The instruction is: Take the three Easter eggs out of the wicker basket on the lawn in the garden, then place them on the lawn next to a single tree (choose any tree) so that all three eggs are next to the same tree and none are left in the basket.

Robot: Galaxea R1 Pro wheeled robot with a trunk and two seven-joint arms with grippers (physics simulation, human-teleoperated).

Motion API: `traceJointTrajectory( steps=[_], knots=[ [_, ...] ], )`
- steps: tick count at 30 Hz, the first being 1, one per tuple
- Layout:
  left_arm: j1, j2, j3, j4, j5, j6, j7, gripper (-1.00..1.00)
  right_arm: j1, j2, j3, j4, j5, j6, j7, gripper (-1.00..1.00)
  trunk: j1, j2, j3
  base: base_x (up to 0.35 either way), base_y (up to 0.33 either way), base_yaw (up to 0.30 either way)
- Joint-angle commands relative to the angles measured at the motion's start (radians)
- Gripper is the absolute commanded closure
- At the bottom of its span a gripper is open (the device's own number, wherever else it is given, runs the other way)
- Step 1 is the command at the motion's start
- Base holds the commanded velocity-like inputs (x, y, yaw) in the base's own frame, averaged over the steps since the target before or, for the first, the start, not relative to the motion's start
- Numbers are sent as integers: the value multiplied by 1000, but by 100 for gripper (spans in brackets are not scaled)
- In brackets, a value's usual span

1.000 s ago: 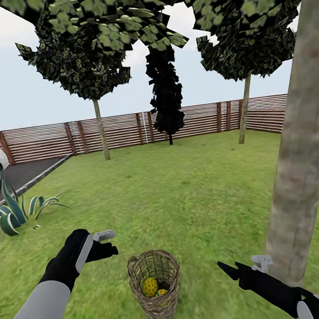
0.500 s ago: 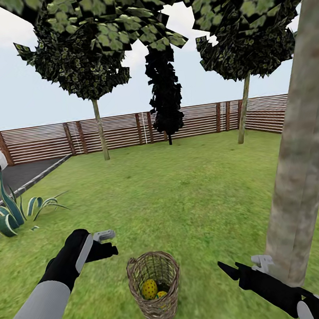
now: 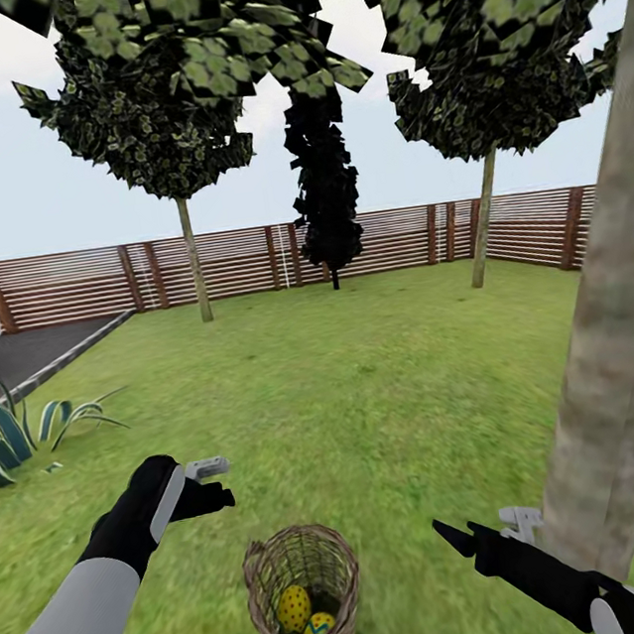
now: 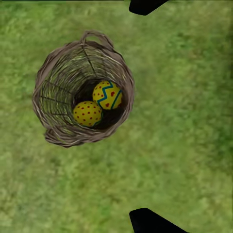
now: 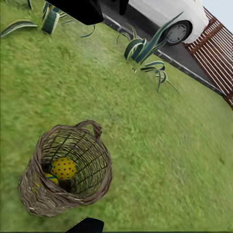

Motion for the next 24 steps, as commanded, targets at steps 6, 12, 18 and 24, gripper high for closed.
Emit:
traceJointTrajectory(
  steps=[6,12,18,24],
  knots=[
    [-1,1,-4,-1,4,3,1,-100,-1,1,-2,1,-4,8,2,-100,1,-1,3,246,12,-189],
    [-1,1,-4,-1,5,3,1,-100,-1,1,-2,2,-4,8,2,-100,1,-1,9,144,66,-228],
    [-1,1,-3,0,5,3,1,-100,-1,1,-2,2,-4,8,2,-100,1,-1,15,70,100,-235],
    [-1,1,-2,0,6,3,1,-100,-1,1,-2,2,-5,7,2,-100,1,-1,19,18,235,-179]
  ],
)
